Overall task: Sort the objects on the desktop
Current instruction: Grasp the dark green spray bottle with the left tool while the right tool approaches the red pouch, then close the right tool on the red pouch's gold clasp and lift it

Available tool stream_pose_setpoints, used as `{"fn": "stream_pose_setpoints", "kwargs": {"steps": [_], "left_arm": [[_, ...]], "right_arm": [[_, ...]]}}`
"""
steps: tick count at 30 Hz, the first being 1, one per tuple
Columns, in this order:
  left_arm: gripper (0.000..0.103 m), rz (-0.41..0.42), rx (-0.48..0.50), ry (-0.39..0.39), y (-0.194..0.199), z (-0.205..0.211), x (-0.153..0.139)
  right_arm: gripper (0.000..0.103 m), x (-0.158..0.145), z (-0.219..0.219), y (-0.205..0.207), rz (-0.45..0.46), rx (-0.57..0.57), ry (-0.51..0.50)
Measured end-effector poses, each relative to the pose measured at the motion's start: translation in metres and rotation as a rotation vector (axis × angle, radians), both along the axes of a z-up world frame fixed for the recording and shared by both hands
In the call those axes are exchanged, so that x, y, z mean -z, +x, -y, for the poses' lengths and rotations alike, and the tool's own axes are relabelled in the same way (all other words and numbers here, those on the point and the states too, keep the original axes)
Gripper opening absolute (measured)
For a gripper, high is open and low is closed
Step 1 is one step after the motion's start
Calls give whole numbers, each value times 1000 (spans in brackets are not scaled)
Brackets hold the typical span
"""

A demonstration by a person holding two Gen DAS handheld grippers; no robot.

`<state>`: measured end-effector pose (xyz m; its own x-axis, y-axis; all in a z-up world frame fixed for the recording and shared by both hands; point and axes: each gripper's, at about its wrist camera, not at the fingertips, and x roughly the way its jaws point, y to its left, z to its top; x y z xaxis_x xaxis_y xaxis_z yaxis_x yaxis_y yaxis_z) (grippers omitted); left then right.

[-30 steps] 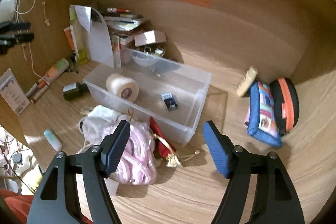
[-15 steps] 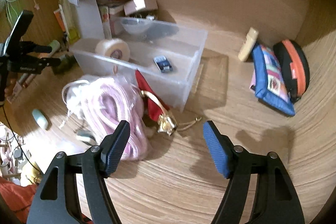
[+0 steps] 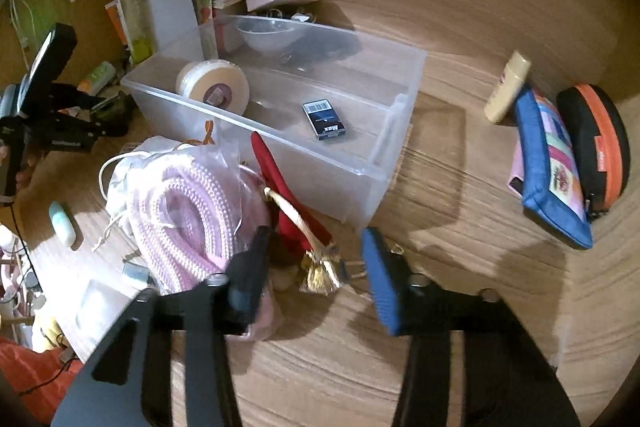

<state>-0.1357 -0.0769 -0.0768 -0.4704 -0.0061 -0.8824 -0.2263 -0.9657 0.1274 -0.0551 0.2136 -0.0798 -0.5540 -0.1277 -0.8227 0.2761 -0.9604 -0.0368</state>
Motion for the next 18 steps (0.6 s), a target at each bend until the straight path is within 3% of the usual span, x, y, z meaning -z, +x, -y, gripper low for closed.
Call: {"fn": "stream_pose_setpoints", "kwargs": {"steps": [4,6,18], "left_arm": [[52,-7,-3,22,-1,0,0],[41,-12,-2,28,1,-2,-1],[41,-169,7,2,39,-13,-31]], "right_arm": [[22,3,0,-2,-9,1,-14],[20,3,1,-1,-11,-5,-20],[18,-33,-17,26,-91,38,-31]]}}
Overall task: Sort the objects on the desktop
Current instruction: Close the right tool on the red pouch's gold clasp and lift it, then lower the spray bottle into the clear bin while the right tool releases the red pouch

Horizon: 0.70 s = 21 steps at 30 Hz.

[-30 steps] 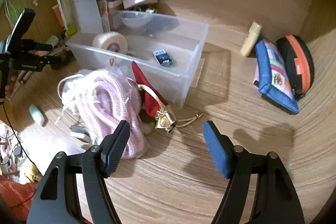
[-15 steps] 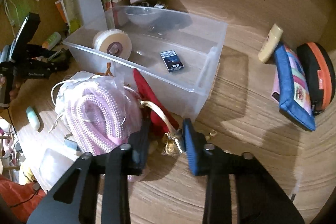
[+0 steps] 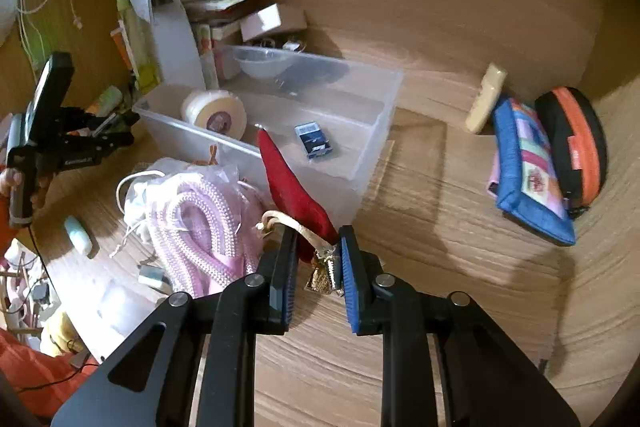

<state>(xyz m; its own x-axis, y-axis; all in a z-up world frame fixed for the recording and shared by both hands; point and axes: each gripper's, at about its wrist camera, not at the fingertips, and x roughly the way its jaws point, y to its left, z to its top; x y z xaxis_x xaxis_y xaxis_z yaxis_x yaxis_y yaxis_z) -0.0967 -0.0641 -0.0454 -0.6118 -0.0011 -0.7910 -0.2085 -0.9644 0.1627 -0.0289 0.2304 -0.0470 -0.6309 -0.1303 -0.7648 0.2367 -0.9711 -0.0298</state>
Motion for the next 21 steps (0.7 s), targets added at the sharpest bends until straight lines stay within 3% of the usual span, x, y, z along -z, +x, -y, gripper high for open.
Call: {"fn": "stream_pose_setpoints", "kwargs": {"steps": [10,21], "left_arm": [[41,-109,46,53,7,-8,-34],[41,-158,87,201,2,-22,-72]], "right_arm": [[18,-32,-2,9,-66,9,0],[18,-68,-5,-8,-145,13,-6]]}}
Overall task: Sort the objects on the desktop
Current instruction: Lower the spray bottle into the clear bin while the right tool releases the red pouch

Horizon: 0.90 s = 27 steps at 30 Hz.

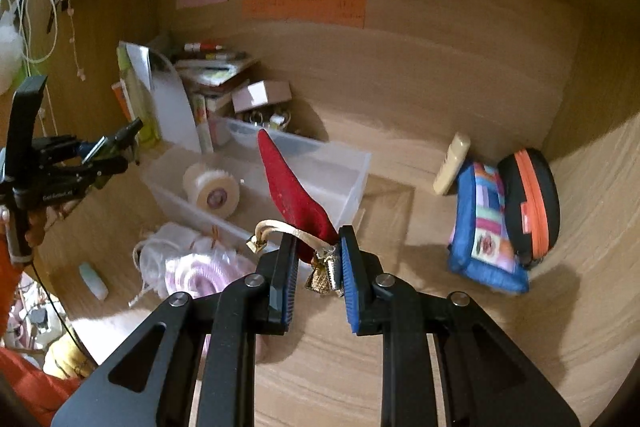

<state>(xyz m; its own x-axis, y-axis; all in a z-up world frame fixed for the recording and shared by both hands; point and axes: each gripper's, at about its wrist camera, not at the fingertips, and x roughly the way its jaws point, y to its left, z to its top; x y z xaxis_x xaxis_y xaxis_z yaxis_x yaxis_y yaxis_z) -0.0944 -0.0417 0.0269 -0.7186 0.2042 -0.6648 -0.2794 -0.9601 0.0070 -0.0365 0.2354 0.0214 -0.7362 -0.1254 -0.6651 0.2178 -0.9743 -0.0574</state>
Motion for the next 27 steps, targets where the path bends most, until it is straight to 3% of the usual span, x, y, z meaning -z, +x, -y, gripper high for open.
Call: {"fn": "stream_pose_setpoints", "kwargs": {"steps": [4,11,20,27], "left_arm": [[41,-17,-6,43,-10,-3,-10],[41,-34,-25,41,-32,-16,-20],[41,-4,-34,15,-63,-30,-13],[41,72,-30,4,-95,-40,6]], "right_arm": [[18,-10,4,-13,-20,-21,-13],[18,-13,19,-42,-20,-74,-25],[18,11,30,-82,36,-129,-60],[18,35,36,-111,101,-160,-73]]}}
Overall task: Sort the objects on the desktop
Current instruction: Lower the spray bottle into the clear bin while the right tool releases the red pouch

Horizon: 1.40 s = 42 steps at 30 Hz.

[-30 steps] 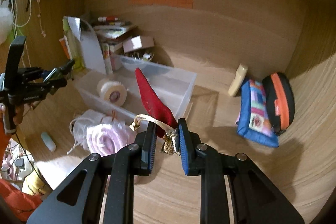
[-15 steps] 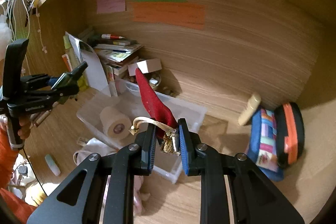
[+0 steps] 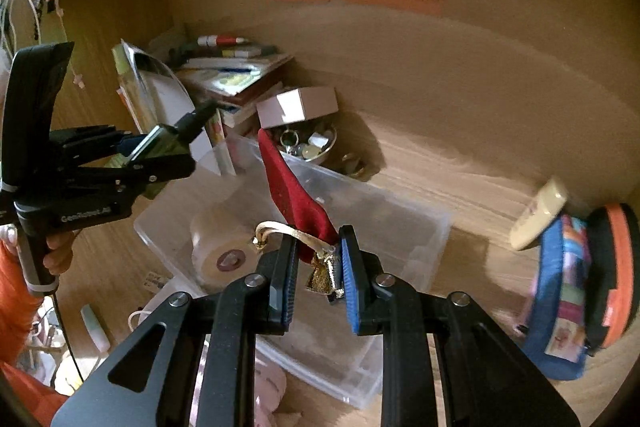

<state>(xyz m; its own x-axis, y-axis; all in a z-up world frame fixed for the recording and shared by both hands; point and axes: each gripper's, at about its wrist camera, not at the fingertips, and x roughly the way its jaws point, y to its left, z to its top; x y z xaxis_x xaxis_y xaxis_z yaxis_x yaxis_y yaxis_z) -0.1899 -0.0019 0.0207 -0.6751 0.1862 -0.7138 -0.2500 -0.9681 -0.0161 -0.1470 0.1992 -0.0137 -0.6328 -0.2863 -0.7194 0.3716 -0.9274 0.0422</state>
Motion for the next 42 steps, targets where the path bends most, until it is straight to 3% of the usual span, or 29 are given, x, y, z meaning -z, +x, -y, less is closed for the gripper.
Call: {"fn": "stream_pose_setpoints", "kwargs": {"steps": [15,28,31,33,38,42], "left_arm": [[41,132,-20,-89,-41,-15,37],[41,139,-36,-167,-47,-23,43],[47,138,-21,-169,-47,-26,43],[58,117,-15,-170,-45,-27,40],[62,93,-2,-184,-41,-31,36],[73,105,26,-174,-42,-34,37]], "right_arm": [[18,43,12,-38,83,-39,80],[19,55,18,-38,99,-56,122],[21,56,21,-36,90,-54,143],[21,56,22,-34,83,-55,159],[21,58,24,-34,87,-52,167],[26,59,26,-35,103,-55,164]]}}
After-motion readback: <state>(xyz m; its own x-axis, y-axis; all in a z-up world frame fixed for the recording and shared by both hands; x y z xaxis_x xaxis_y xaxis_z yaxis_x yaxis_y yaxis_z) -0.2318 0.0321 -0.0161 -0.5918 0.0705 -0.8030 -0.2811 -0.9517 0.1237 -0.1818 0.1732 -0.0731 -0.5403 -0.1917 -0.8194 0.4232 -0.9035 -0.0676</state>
